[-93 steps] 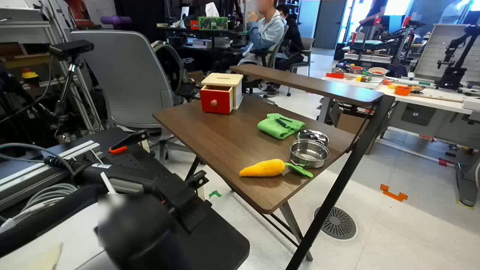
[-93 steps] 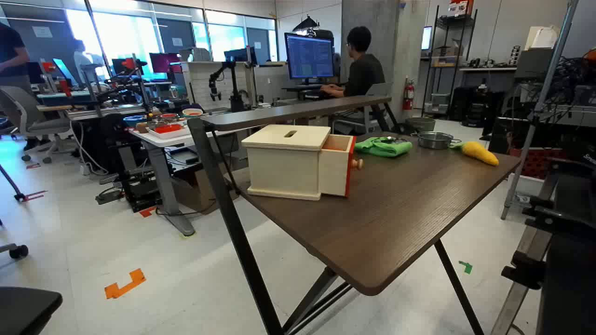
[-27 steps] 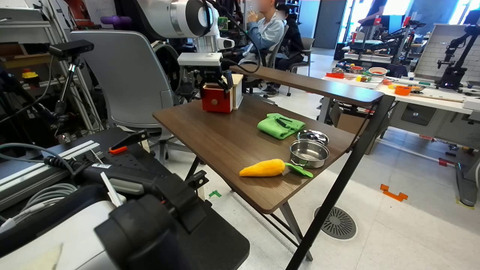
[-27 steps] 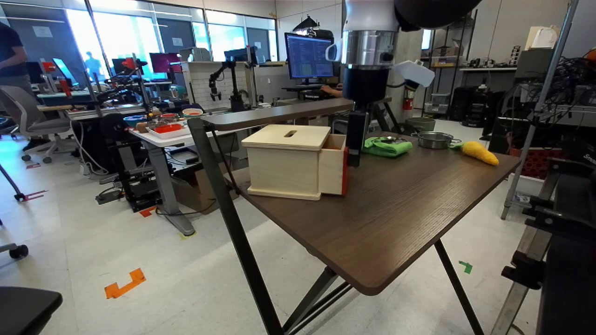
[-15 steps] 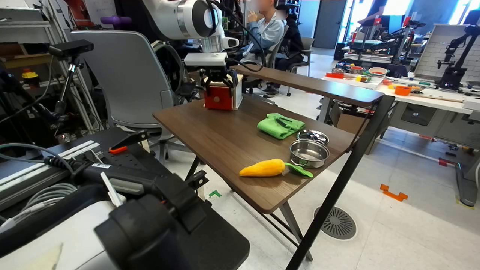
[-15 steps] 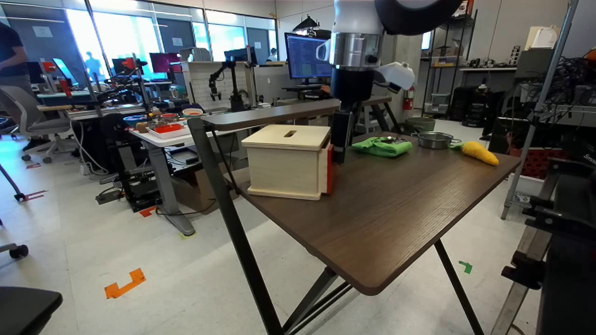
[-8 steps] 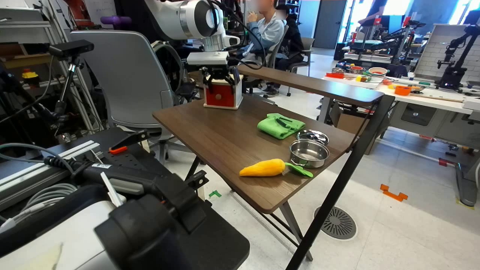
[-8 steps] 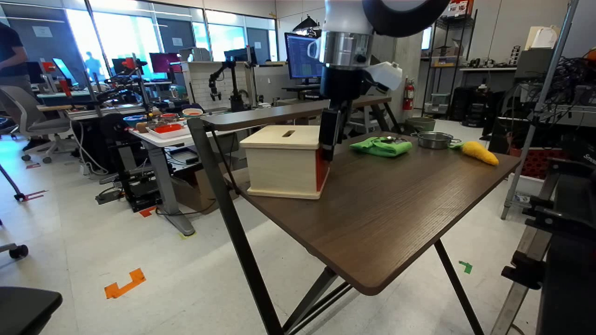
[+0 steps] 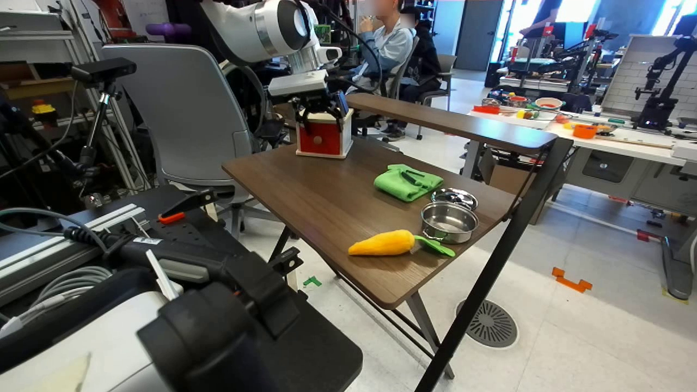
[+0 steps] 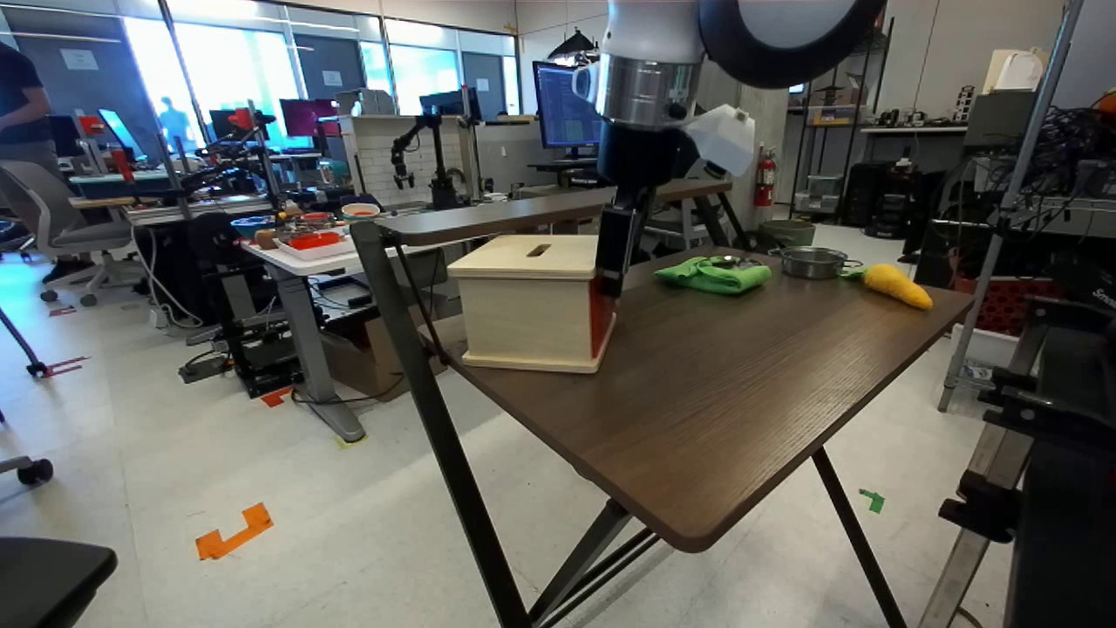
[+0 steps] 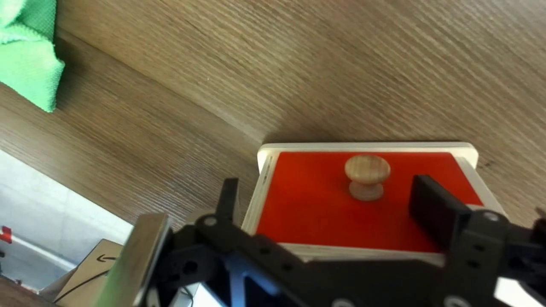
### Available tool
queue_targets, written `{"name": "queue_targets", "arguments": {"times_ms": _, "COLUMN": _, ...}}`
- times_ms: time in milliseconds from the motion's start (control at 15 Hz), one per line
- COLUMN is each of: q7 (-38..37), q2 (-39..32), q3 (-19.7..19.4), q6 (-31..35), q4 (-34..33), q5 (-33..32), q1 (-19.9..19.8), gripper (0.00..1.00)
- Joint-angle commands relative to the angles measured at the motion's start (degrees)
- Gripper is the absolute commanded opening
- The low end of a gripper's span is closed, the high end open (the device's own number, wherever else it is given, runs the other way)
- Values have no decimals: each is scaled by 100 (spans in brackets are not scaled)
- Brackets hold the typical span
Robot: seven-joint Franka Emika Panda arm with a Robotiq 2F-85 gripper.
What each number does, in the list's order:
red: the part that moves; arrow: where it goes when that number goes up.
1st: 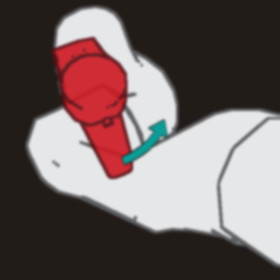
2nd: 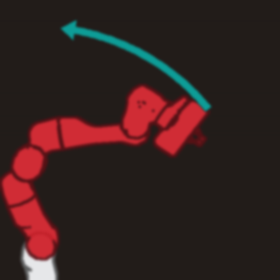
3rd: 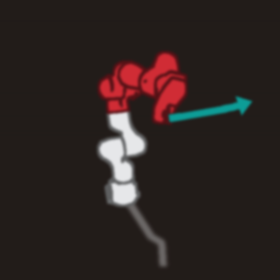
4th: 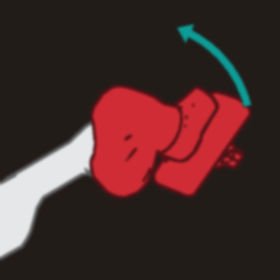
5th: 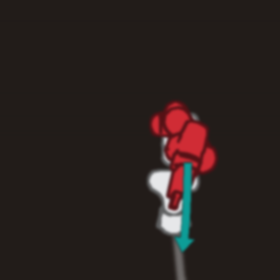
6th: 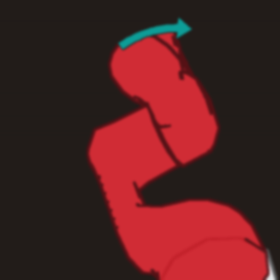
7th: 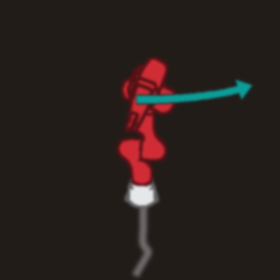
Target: Close the drawer
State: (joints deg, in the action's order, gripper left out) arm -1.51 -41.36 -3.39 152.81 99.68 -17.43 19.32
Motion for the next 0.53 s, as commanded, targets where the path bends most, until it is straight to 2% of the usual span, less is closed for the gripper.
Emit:
{"name": "queue_targets", "arguments": {"times_ms": 0, "q7": -484, "q2": -90, "q3": -278, "q6": 234, "q4": -46, "q5": -356, "q1": 268, "gripper": 100}}
{"name": "queue_targets", "arguments": {"times_ms": 133, "q7": -536, "q2": -5, "q3": -309, "q6": 150, "q4": 68, "q5": -457, "q1": 316, "gripper": 100}}
{"name": "queue_targets", "arguments": {"times_ms": 467, "q7": -461, "q2": 299, "q3": 34, "q6": -539, "q4": 386, "q5": -99, "q1": 86, "gripper": 100}}
